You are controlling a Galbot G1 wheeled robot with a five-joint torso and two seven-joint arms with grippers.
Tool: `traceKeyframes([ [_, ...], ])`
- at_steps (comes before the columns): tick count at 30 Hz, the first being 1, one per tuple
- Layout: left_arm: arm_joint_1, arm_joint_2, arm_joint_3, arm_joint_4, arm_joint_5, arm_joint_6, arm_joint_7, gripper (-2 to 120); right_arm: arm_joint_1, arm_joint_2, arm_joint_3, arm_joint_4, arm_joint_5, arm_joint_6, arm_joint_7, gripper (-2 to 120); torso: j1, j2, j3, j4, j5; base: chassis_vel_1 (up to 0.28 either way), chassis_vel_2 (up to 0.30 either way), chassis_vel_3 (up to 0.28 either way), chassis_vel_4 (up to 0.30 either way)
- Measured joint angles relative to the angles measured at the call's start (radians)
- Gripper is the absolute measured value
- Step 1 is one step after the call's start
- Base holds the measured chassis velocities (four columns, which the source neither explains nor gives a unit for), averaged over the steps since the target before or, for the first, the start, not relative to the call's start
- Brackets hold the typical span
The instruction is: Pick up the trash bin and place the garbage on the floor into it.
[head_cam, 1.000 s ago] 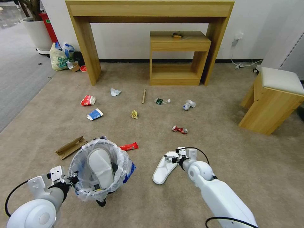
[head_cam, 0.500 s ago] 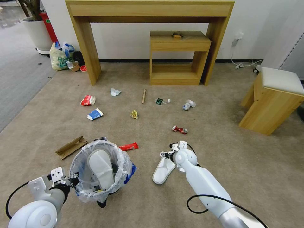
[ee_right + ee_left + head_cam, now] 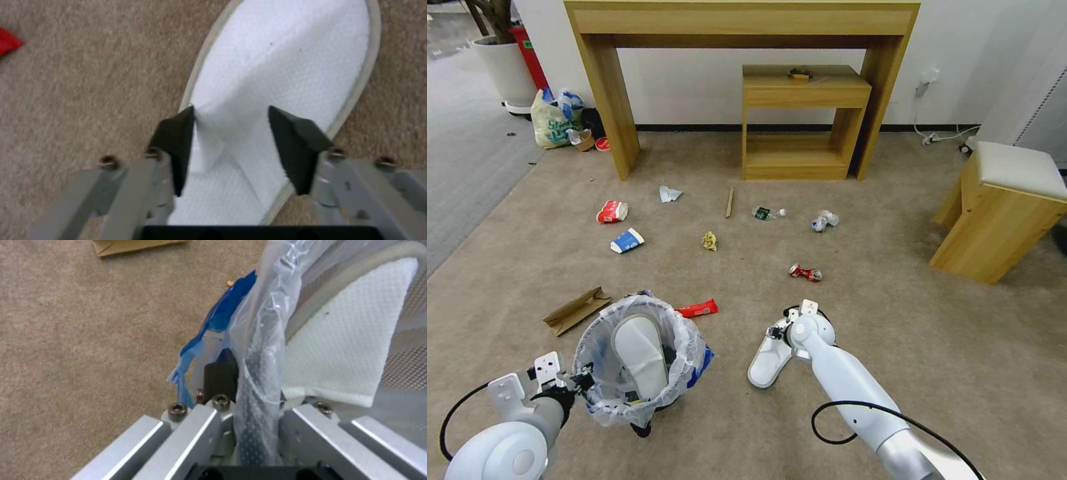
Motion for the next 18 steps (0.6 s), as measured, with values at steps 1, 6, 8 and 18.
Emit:
traceKeyframes([
  [1,0.0,0.001,0.0,0.0,-0.001,0.0,0.0,0,0.0,0.001,0.003,-0.006,-0.009,0.004,-0.008,37,0.0,0.0,0.0,0.0,0.0,0.0,0.0,0.0,0.0],
  [6,0.001,0.005,-0.002,-0.001,-0.004,0.0,0.001,0,-0.001,0.003,0.008,-0.021,-0.034,0.02,-0.025,23,0.0,0.0,0.0,0.0,0.0,0.0,0.0,0.0,0.0],
  [8,0.002,0.007,-0.005,-0.001,-0.004,0.0,0.003,0,-0.008,0.0,0.01,-0.017,-0.043,0.028,-0.03,13,0.0,0.0,0.0,0.0001,0.0,0.0,0.0,0.0,0.0],
  [18,0.0,0.006,-0.007,-0.002,-0.004,0.0,0.008,0,-0.07,-0.046,0.022,0.114,-0.205,0.088,-0.086,0,0.0,0.0,0.0,-0.0001,0.0001,0.0,0.0,0.0,0.0],
])
